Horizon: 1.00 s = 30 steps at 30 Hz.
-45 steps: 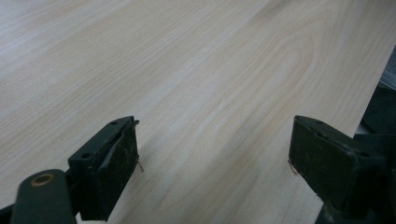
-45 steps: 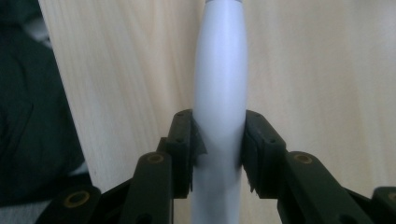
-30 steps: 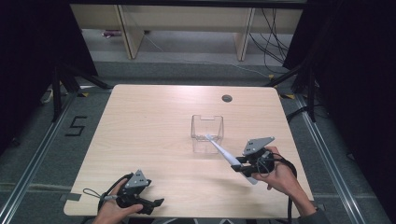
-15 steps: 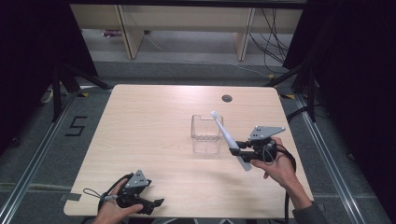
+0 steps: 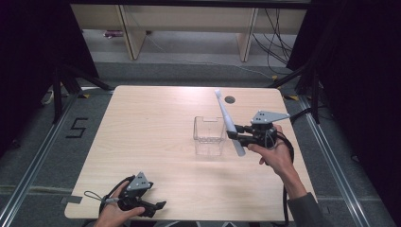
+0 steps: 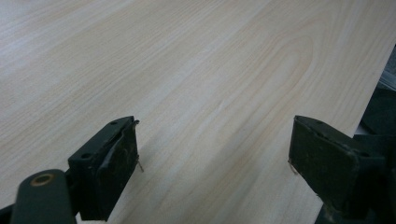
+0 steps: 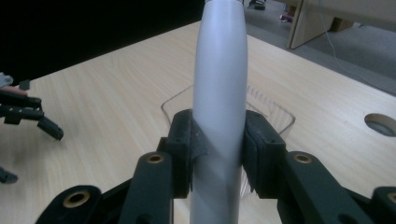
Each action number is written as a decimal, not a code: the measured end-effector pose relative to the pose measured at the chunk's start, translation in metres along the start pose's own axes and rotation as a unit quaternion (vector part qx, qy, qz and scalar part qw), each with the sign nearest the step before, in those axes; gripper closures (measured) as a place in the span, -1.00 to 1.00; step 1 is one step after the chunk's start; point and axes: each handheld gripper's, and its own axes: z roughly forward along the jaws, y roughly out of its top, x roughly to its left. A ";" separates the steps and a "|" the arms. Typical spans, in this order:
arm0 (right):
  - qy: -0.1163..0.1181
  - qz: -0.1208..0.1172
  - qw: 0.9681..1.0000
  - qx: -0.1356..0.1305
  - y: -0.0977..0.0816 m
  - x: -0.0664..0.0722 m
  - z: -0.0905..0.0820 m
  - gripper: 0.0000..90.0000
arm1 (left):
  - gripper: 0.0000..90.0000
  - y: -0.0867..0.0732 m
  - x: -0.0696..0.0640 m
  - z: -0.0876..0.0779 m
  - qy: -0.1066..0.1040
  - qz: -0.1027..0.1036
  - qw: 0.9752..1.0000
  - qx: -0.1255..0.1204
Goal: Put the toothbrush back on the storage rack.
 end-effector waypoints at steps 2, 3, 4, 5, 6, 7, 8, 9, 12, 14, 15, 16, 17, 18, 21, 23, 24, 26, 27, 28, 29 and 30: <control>-0.005 0.007 1.000 0.005 0.006 -0.002 0.002 0.47 | -0.67 0.000 0.001 -0.001 0.003 0.009 1.000 0.006; -0.002 0.009 1.000 -0.006 0.010 -0.004 0.008 0.47 | -0.67 0.000 0.001 -0.001 0.005 0.006 1.000 0.004; -0.002 0.009 1.000 -0.006 0.010 -0.004 0.008 0.47 | -0.67 0.000 0.001 -0.001 0.005 0.006 1.000 0.005; -0.007 0.008 1.000 -0.003 0.013 -0.004 0.009 0.47 | -0.67 0.000 0.001 -0.001 0.005 0.009 1.000 0.005; -0.005 0.007 1.000 -0.008 0.016 -0.005 0.012 0.47 | -0.67 0.000 0.001 0.000 0.005 0.009 1.000 0.005; -0.012 0.000 1.000 -0.007 0.018 -0.007 0.013 0.47 | -0.67 0.000 0.001 -0.001 0.004 0.010 1.000 0.004; -0.014 0.003 1.000 -0.018 0.019 -0.006 0.016 0.47 | -0.67 0.000 0.001 -0.001 0.003 0.009 1.000 0.003; -0.011 0.011 1.000 -0.008 0.021 -0.005 0.015 0.47 | -0.67 0.000 0.000 -0.001 0.003 0.005 1.000 0.003; -0.011 0.001 1.000 -0.014 0.028 -0.007 0.021 0.47 | -0.67 0.000 0.001 -0.001 0.003 0.006 1.000 0.003; -0.008 0.015 1.000 -0.016 0.031 -0.004 0.025 0.47 | -0.67 0.000 0.000 -0.001 0.000 0.007 1.000 0.003; -0.012 -0.006 1.000 -0.019 0.036 -0.006 0.028 0.47 | -0.67 0.000 0.001 -0.001 0.003 0.008 1.000 0.002; -0.012 -0.006 1.000 -0.019 0.036 -0.006 0.028 0.47 | -0.67 0.000 0.001 -0.001 0.003 0.008 1.000 0.002; -0.006 0.003 1.000 -0.018 0.039 -0.005 0.033 0.47 | -0.67 0.000 0.000 -0.001 0.000 0.006 1.000 0.004; -0.006 0.003 1.000 -0.018 0.039 -0.005 0.033 0.47 | -0.67 0.000 0.000 -0.001 0.000 0.006 1.000 0.003; -0.009 0.003 1.000 -0.015 0.042 -0.007 0.037 0.47 | -0.67 0.000 0.000 -0.001 0.000 0.006 1.000 0.003; -0.007 0.004 1.000 -0.019 0.044 -0.009 0.042 0.47 | -0.67 0.000 0.000 -0.001 -0.001 0.005 1.000 0.003; -0.012 0.014 1.000 -0.019 0.044 -0.008 0.043 0.47 | -0.67 0.000 0.000 -0.001 -0.001 0.005 1.000 0.003; -0.008 0.013 1.000 -0.013 0.045 -0.010 0.047 0.47 | -0.67 0.000 0.000 -0.001 -0.001 0.005 1.000 0.003; -0.015 0.011 1.000 -0.018 0.044 -0.010 0.049 0.47 | -0.67 0.000 0.000 -0.001 -0.001 0.007 1.000 0.003; -0.015 0.011 1.000 -0.018 0.044 -0.010 0.049 0.47 | -0.67 0.000 0.000 -0.001 -0.001 0.007 1.000 0.003; -0.013 0.011 1.000 -0.011 0.045 -0.012 0.051 0.47 | -0.67 0.000 0.000 -0.001 -0.001 0.005 1.000 0.003; -0.013 0.011 1.000 -0.011 0.045 -0.012 0.051 0.47 | -0.67 0.000 0.000 -0.001 -0.001 0.006 1.000 0.003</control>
